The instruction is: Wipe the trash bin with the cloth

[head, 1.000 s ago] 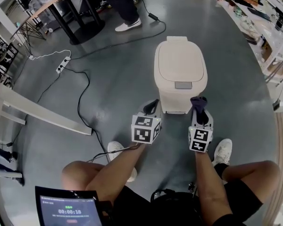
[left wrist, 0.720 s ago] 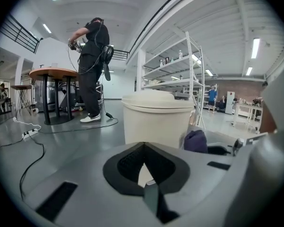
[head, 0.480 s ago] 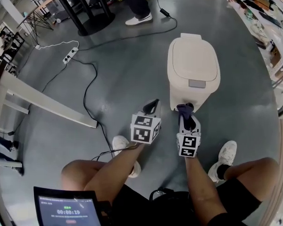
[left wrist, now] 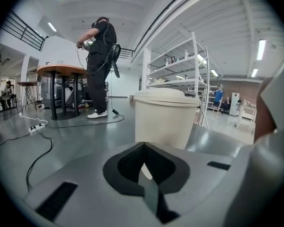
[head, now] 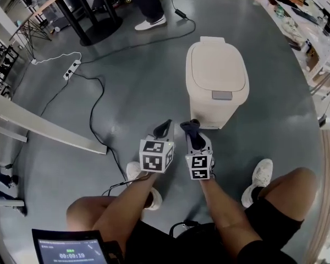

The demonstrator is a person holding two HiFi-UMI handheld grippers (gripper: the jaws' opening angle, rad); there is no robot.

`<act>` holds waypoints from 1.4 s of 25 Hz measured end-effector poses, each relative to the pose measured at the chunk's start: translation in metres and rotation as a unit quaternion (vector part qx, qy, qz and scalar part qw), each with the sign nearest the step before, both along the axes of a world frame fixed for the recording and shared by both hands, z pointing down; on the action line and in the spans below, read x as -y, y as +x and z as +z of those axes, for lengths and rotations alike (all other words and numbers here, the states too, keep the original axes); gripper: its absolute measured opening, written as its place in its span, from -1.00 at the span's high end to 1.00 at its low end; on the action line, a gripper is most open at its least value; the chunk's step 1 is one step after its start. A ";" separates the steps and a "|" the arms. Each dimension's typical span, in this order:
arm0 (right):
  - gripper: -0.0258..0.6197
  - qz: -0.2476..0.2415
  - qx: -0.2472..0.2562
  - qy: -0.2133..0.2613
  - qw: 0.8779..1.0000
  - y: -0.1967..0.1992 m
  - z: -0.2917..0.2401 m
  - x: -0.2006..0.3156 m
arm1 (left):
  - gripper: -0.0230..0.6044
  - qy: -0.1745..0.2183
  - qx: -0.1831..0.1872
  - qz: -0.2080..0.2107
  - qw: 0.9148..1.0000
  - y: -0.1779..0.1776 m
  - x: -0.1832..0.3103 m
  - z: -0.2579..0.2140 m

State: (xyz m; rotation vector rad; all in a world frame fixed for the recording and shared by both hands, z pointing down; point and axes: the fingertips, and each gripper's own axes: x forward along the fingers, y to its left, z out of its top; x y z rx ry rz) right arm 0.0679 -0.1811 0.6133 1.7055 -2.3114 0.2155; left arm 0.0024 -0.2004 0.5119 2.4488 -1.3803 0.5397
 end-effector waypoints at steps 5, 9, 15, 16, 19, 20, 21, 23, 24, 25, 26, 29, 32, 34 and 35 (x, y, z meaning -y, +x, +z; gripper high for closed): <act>0.67 0.008 -0.035 -0.015 0.999 0.023 0.008 -0.001 | 0.93 0.001 -0.005 0.006 1.000 0.013 0.002 -0.003; 0.67 0.008 -0.062 -0.006 0.998 0.038 0.007 -0.005 | 0.93 -0.002 -0.013 0.019 1.000 0.030 0.001 -0.005; 0.67 0.050 -0.072 -0.018 0.996 0.082 0.019 -0.011 | 0.93 -0.010 -0.005 0.033 0.999 0.044 -0.001 0.005; 0.67 0.056 -0.076 -0.020 0.995 0.089 0.021 -0.011 | 0.93 -0.011 -0.004 0.034 0.999 0.046 -0.001 0.006; 0.67 0.073 -0.081 -0.021 0.994 0.111 0.024 -0.012 | 0.93 -0.012 -0.001 0.038 0.999 0.054 0.000 0.009; 0.67 0.081 -0.081 -0.021 0.993 0.118 0.024 -0.013 | 0.93 -0.013 -0.001 0.038 0.999 0.056 0.000 0.010; 0.67 0.089 -0.081 -0.022 0.993 0.126 0.025 -0.013 | 0.93 -0.015 -0.002 0.038 0.999 0.058 0.001 0.011; 0.67 0.105 -0.075 -0.025 0.991 0.138 0.026 -0.016 | 0.93 -0.016 -0.003 0.040 0.999 0.063 0.001 0.012; 0.67 0.110 -0.070 -0.026 0.991 0.141 0.025 -0.018 | 0.93 -0.016 -0.003 0.042 0.999 0.065 0.001 0.012; 0.67 0.114 -0.065 -0.025 0.991 0.143 0.025 -0.021 | 0.93 -0.015 -0.001 0.045 0.999 0.067 0.001 0.012; 0.67 0.118 -0.058 -0.023 0.991 0.144 0.024 -0.024 | 0.93 -0.013 0.001 0.049 0.999 0.068 0.002 0.011; 0.67 0.121 -0.042 -0.021 0.992 0.145 0.020 -0.031 | 0.93 -0.003 0.012 0.055 0.998 0.068 0.006 0.005; 0.67 0.111 -0.040 -0.013 0.993 0.143 0.006 -0.031 | 0.93 0.015 0.029 0.056 0.998 0.060 0.012 -0.006; 0.67 0.107 -0.036 0.005 0.994 0.143 -0.015 -0.031 | 0.93 0.026 0.048 0.054 0.997 0.053 0.013 -0.014; 0.67 0.110 -0.031 0.016 0.993 0.145 -0.028 -0.032 | 0.93 0.032 0.055 0.051 0.997 0.050 0.013 -0.019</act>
